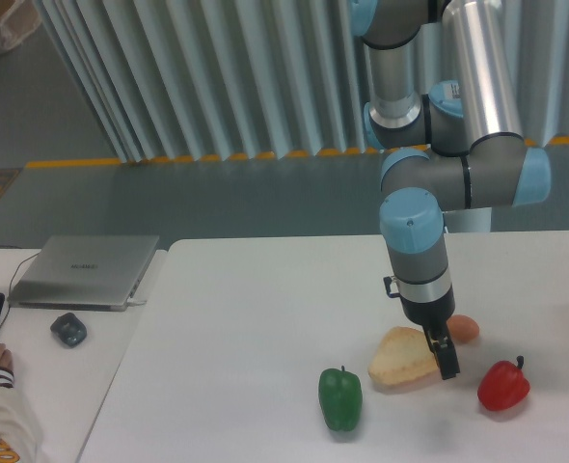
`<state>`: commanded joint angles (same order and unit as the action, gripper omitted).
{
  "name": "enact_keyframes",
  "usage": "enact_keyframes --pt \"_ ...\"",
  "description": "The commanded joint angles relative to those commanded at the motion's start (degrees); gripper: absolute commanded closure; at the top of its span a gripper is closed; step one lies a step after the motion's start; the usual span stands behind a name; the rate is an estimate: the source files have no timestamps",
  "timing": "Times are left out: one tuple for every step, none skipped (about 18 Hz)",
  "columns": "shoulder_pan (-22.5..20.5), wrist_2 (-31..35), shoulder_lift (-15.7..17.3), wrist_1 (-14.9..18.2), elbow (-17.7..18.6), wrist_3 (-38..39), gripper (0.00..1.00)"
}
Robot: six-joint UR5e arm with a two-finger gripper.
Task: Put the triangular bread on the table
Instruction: 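Lower the bread onto the table beside the egg and release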
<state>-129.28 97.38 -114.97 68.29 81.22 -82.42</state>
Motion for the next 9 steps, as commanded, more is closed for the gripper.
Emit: enact_keyframes --pt "-0.97 0.17 0.35 0.00 -0.18 -3.33 0.00" --pt "-1.76 0.26 0.53 0.00 -0.18 -5.63 0.00" --pt "-2.29 0.26 0.88 -0.17 -0.18 -7.30 0.00" --pt "-2.82 0.17 1.15 -0.78 -0.27 -8.19 0.00" --pt "-3.78 -0.09 1.32 -1.57 -0.36 -8.72 0.00" --pt "-4.40 -0.52 1.41 -2.37 -0.44 -8.81 0.00" --pt "-5.01 -1.23 1.32 -2.55 -0.71 -9.16 0.00" --pt "-5.98 -1.58 1.24 -2.55 -0.71 -9.95 0.00" --pt "-6.51 -1.76 1.24 -2.81 -0.71 -11.17 0.00"
